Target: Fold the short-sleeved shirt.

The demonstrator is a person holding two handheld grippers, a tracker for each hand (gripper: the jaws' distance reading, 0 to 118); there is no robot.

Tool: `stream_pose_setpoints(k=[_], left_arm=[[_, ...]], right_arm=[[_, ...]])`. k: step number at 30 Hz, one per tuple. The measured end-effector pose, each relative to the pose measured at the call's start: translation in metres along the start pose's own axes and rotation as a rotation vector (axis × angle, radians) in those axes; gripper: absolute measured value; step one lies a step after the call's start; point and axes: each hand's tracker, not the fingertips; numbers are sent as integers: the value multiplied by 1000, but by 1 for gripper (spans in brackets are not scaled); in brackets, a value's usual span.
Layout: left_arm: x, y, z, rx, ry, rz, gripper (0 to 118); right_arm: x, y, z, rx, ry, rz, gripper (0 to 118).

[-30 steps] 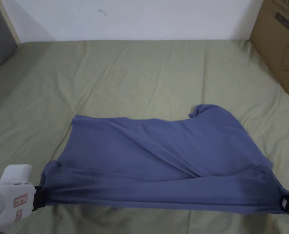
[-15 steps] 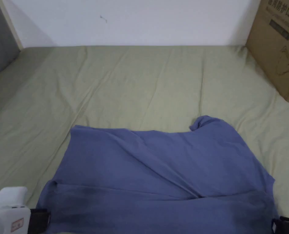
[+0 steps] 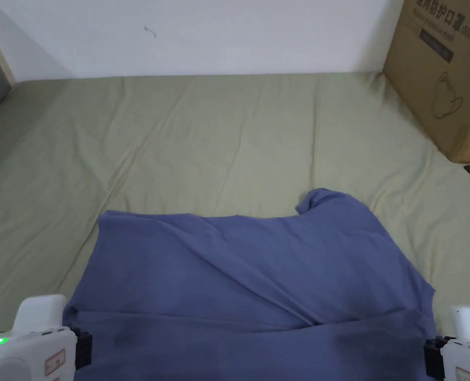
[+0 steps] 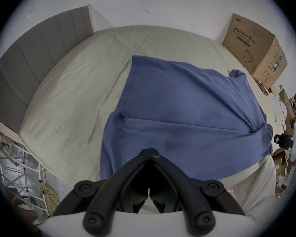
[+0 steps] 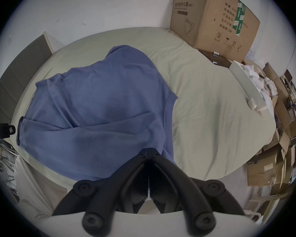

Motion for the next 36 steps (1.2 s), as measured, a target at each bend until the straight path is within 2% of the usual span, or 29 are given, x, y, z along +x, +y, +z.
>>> stream_pose_setpoints(k=[4,6,7,9,10,11,15,18,20,22,23,25,26,27,28,29,32,36], left_arm=[[4,17,-6,-4,-14,-10,0],[7,31,-9,0,-9,-20,0],[8,37,-12,4,-6,-25,0],[10,51,-18,10,5,-30,0],[10,57,-21,13,4,-29,0],[10,63,-25,14,0,-27,0],[13,78,-38,3,-14,-14,0],[16,82,-48,-24,1,-17,0],[15,82,-53,-42,10,-20,0],[11,81,-57,-54,11,-9,0],[10,81,-59,-64,15,0,0],[8,80,-63,-79,22,7,0],[7,80,-64,-85,27,9,0],[7,79,-64,-86,31,8,0],[6,79,-65,-88,32,8,0],[6,79,-65,-90,32,11,0],[3,79,-65,-87,31,24,0],[-4,91,-63,-68,25,29,0]], right_arm=[[4,30,-8,9,21,-9,0],[9,60,-16,64,65,-30,0],[11,75,-21,58,81,-33,21],[9,115,-32,70,82,-35,78],[10,134,-42,77,100,-28,87],[9,155,-54,85,111,-12,87],[5,225,-117,61,88,17,87],[8,255,-172,-42,44,-29,87],[10,261,-200,-102,18,-51,87],[11,256,-222,-170,29,-34,86],[10,252,-227,-196,25,-37,82],[9,252,-220,-157,24,-34,79],[8,255,-216,-157,21,-38,71],[6,257,-210,-132,4,-23,55],[6,258,-206,-107,-10,4,11],[5,258,-203,-102,24,-11,0],[4,257,-202,-112,2,-21,0],[10,261,-187,-89,20,-62,0]])
